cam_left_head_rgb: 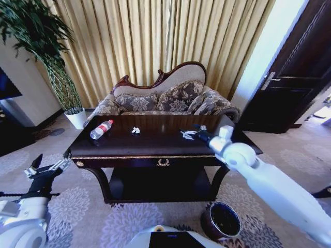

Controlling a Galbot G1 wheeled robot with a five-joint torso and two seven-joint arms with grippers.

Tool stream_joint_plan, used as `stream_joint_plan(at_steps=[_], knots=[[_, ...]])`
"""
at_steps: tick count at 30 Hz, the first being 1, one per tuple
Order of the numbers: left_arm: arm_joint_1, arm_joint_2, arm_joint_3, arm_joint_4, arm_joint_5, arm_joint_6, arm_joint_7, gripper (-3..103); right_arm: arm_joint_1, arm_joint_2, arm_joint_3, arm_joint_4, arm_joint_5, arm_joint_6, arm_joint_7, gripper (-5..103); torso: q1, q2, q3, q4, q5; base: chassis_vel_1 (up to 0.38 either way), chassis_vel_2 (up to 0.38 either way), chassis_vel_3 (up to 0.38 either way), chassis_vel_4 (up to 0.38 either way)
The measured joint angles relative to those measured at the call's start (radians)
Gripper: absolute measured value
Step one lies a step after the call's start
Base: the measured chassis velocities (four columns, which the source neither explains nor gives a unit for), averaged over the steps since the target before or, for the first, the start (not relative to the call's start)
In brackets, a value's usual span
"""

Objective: Move to the front of the table and place the trash on the table into the trash bin.

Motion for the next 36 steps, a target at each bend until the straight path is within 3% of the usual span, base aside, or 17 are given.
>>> stream_joint_plan(at_steps=[1,3,7,14,15,18,22,29,36], knots=[[0.000,0.000,0.000,0.000,0.000,0.000,0.000,100,0.000,0.000,0.000,0.000,0.000,0.000,0.000,100,0.000,0.000,0.000,0.0000,0.0000,0.000,0.000,0.000,0.000],[0.001,0.003,-0.003,-0.006,0.000,0.000,-0.001,100,0.165,0.027,-0.163,-0.050,0.021,0.012,-0.003,100,0.000,0.000,0.000,0.0003,-0.0004,0.000,0.000,0.000,0.000],[0.000,0.002,-0.005,-0.007,0.000,0.000,-0.005,100,0.270,0.081,-0.283,-0.090,0.034,0.016,-0.007,100,0.000,0.000,0.000,0.0002,-0.0004,0.000,0.000,0.000,0.000],[-0.002,-0.009,-0.001,-0.007,0.012,0.000,-0.015,100,0.486,0.277,-0.468,-0.215,0.117,-0.060,0.016,100,0.000,0.000,0.000,0.0001,-0.0003,0.000,0.000,0.000,0.000],[-0.002,-0.009,-0.001,-0.007,0.012,0.000,-0.015,100,0.486,0.277,-0.468,-0.215,0.117,-0.060,0.016,100,0.000,0.000,0.000,0.0001,-0.0003,0.000,0.000,0.000,0.000],[-0.005,-0.008,0.001,-0.008,0.014,0.002,-0.018,100,0.573,0.380,-0.533,-0.299,0.140,-0.082,0.042,100,0.000,0.000,0.000,0.0005,-0.0005,0.000,0.000,0.000,0.000],[-0.005,-0.004,0.002,-0.009,0.014,0.004,-0.019,100,0.622,0.459,-0.574,-0.365,0.172,-0.116,0.068,100,0.000,0.000,0.000,0.0000,-0.0005,0.000,0.000,0.000,0.000],[-0.010,-0.005,0.004,0.004,0.015,0.004,-0.019,100,0.645,0.550,-0.598,-0.428,0.223,-0.173,0.138,100,0.000,0.000,0.000,0.0000,-0.0004,0.000,0.000,0.000,0.000],[-0.013,-0.005,0.005,0.013,0.015,0.004,-0.020,100,0.644,0.633,-0.623,-0.496,0.222,-0.222,0.330,100,0.000,0.000,0.000,0.0000,-0.0003,0.000,0.000,0.000,0.000]])
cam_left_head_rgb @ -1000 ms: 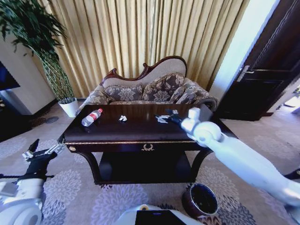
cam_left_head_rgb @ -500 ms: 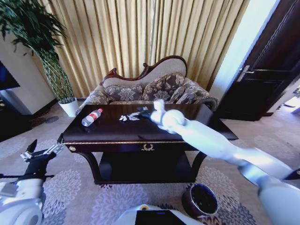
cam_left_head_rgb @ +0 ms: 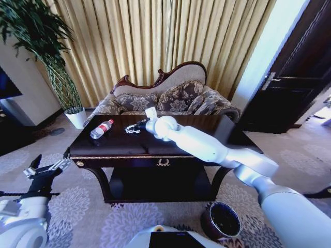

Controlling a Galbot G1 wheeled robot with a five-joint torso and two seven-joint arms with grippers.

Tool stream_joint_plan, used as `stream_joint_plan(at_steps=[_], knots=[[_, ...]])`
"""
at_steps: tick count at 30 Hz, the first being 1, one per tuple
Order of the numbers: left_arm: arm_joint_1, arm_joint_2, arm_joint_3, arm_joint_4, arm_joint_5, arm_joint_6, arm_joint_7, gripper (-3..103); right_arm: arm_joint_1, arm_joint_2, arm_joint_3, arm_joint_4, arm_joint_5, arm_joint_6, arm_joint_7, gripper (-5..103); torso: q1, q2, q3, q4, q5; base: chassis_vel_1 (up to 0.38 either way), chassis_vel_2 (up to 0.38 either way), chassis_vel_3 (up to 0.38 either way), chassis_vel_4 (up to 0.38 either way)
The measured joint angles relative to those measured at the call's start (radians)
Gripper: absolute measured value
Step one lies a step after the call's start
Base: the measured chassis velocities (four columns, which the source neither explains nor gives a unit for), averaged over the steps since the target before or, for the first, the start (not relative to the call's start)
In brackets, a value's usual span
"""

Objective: Move to the front of the table and place the trash on the table into the trash bin.

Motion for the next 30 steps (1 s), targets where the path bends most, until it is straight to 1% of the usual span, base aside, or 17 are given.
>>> stream_joint_plan(at_steps=[2,3,6,11,17,23,30], knots=[[-0.003,0.000,0.007,0.003,0.001,0.000,-0.001,100,-0.001,0.014,-0.011,0.000,0.004,-0.019,0.047,100,0.000,0.000,0.000,0.0001,0.0000,0.000,0.000,0.000,0.000],[-0.003,0.000,0.007,0.003,0.001,0.000,-0.001,100,-0.001,0.014,-0.011,0.000,0.004,-0.019,0.047,100,0.000,0.000,0.000,0.0001,0.0000,0.000,0.000,0.000,0.000],[-0.005,-0.006,0.015,0.004,0.004,0.001,-0.003,100,-0.001,0.036,-0.013,-0.007,0.030,-0.051,0.102,100,0.000,0.000,0.000,0.0001,0.0000,0.000,0.000,0.000,0.000],[-0.004,-0.008,0.014,0.005,0.007,0.001,-0.005,100,0.002,0.061,-0.006,-0.046,0.044,-0.054,0.113,100,0.000,0.000,0.000,0.0001,0.0000,0.000,0.000,0.000,0.000],[0.001,-0.010,0.005,0.006,0.007,0.002,-0.013,100,0.011,0.118,0.002,-0.129,0.052,-0.061,0.121,100,0.000,0.000,0.000,0.0004,0.0000,0.000,0.000,0.000,0.000],[-0.004,-0.006,0.005,0.008,0.006,0.002,-0.014,100,0.023,0.133,0.006,-0.187,0.052,-0.064,0.116,100,0.000,0.000,0.000,0.0000,0.0001,0.000,0.000,0.000,0.000],[-0.004,-0.009,0.009,0.009,0.005,0.003,-0.014,100,0.044,0.119,0.010,-0.227,0.087,-0.065,0.100,100,0.000,0.000,0.000,0.0000,0.0001,0.000,0.000,0.000,0.000]])
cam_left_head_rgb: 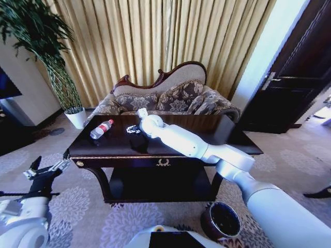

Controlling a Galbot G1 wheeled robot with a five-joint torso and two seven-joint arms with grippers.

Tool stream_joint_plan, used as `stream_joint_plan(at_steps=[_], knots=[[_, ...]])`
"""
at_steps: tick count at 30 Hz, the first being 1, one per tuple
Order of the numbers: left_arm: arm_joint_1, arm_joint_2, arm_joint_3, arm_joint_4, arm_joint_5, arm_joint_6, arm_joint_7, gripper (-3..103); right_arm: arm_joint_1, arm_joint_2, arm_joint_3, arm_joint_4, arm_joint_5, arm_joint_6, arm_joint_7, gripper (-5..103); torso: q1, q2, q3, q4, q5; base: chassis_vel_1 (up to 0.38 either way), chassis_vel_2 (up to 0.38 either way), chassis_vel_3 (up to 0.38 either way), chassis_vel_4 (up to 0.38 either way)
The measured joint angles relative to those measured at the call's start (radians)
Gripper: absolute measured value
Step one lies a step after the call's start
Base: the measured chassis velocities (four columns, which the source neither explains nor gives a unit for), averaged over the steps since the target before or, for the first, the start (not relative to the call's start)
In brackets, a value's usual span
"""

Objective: Move to the front of the table and place the trash on the table into the trash bin.

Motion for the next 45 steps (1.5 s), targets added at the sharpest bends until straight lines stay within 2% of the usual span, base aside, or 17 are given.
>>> stream_joint_plan(at_steps=[8,25,27,30,35,39,40,41,42,45], knots=[[-0.001,-0.001,-0.001,-0.001,-0.003,0.000,0.000,100,0.006,0.001,0.010,-0.013,0.048,-0.020,0.000,100,0.000,0.000,0.000,0.0001,0.0000,0.000,0.000,0.000,0.000],[-0.004,-0.004,-0.001,-0.002,-0.010,0.000,0.000,100,-0.006,0.009,-0.008,-0.028,0.042,-0.020,0.011,100,0.000,0.000,0.000,0.0001,0.0000,0.000,0.000,0.000,0.000],[-0.006,-0.004,0.000,-0.001,-0.010,0.000,0.000,100,-0.006,0.007,-0.009,-0.028,0.042,-0.020,0.011,103,0.000,0.000,0.000,0.0001,0.0000,0.000,0.000,0.000,0.000],[-0.007,-0.004,0.000,0.001,-0.012,0.000,0.000,100,-0.006,0.004,-0.014,-0.028,0.040,-0.020,0.011,89,0.000,0.000,0.000,0.0001,0.0000,0.000,0.000,0.000,0.000],[-0.008,-0.004,0.000,0.002,-0.014,0.000,-0.001,100,-0.006,0.004,-0.020,-0.028,0.032,-0.020,0.011,79,0.000,0.000,0.000,0.0001,0.0000,0.000,0.000,0.000,0.000],[-0.007,-0.003,-0.007,0.005,-0.019,0.000,-0.002,100,-0.007,0.004,-0.023,-0.028,0.027,-0.020,0.010,57,0.000,0.000,0.000,0.0001,0.0000,0.000,0.000,0.000,0.000],[-0.007,-0.003,-0.007,0.005,-0.019,0.000,-0.002,100,-0.007,0.004,-0.023,-0.028,0.027,-0.020,0.010,57,0.000,0.000,0.000,0.0001,0.0000,0.000,0.000,0.000,0.000],[-0.007,-0.003,-0.008,0.005,-0.019,0.000,-0.002,100,-0.007,0.004,-0.024,-0.028,0.027,-0.020,0.010,51,0.000,0.000,0.000,0.0001,0.0000,0.000,0.000,0.000,0.000],[-0.007,-0.004,-0.008,0.005,-0.020,0.000,-0.002,100,-0.007,0.004,-0.024,-0.028,0.027,-0.020,0.010,51,0.000,0.000,0.000,0.0001,0.0000,0.000,0.000,0.000,0.000],[-0.007,-0.004,-0.008,0.005,-0.021,-0.001,-0.002,100,-0.006,0.003,-0.024,-0.028,0.027,-0.020,0.010,41,0.000,0.000,0.000,0.0002,0.0000,0.000,0.000,0.000,0.000]])
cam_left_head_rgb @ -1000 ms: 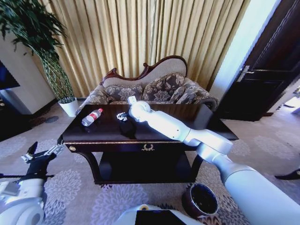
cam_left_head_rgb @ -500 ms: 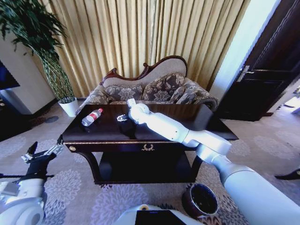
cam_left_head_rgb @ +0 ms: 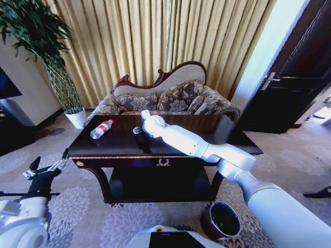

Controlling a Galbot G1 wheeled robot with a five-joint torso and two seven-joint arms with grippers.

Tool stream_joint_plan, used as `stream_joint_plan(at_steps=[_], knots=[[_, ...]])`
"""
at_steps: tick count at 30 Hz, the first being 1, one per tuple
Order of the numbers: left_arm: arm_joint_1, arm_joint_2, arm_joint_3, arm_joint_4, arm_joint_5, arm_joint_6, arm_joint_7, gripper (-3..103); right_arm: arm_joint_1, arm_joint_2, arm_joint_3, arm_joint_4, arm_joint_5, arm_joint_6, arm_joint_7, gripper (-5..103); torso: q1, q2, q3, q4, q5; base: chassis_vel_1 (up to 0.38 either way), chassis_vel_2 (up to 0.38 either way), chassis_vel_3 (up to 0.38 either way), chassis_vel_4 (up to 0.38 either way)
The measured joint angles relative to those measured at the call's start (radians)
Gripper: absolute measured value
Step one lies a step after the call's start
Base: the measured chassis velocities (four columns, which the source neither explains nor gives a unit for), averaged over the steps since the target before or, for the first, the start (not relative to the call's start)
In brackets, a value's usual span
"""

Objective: Move to the front of the table and place the trash on the table into the trash bin.

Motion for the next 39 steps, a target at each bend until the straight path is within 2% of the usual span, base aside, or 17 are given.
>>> stream_joint_plan(at_steps=[3,4,7,9,11,39], knots=[[-0.002,0.002,0.000,0.000,-0.004,0.000,0.000,100,0.000,-0.007,0.002,0.002,0.000,0.001,0.000,24,0.000,0.000,0.000,0.0000,0.0000,0.000,0.000,0.000,0.000],[-0.002,0.002,0.000,0.000,-0.004,0.000,0.000,100,0.000,-0.007,0.002,0.002,0.000,0.001,0.000,24,0.000,0.000,0.000,0.0000,0.0000,0.000,0.000,0.000,0.000],[-0.006,0.004,0.002,0.002,-0.005,0.000,0.000,100,0.001,-0.017,0.003,0.006,-0.001,0.001,-0.002,8,0.000,0.000,0.000,-0.0001,0.0000,0.000,0.000,0.000,0.000],[-0.006,0.004,0.003,0.003,-0.005,0.000,0.000,100,0.001,-0.018,0.003,0.006,-0.001,0.001,-0.002,8,0.000,0.000,0.000,-0.0001,0.0000,0.000,0.000,0.000,0.000],[-0.006,0.007,0.003,0.004,-0.005,0.000,0.000,100,0.000,-0.019,0.005,0.006,-0.001,0.001,-0.003,2,0.000,0.000,0.000,0.0000,0.0000,0.000,0.000,0.000,0.000],[-0.002,0.005,0.001,0.003,-0.007,0.001,0.003,100,-0.004,-0.025,0.015,0.014,-0.007,0.003,-0.011,0,0.000,0.000,0.000,0.0000,0.0000,0.000,0.000,0.000,0.000]])
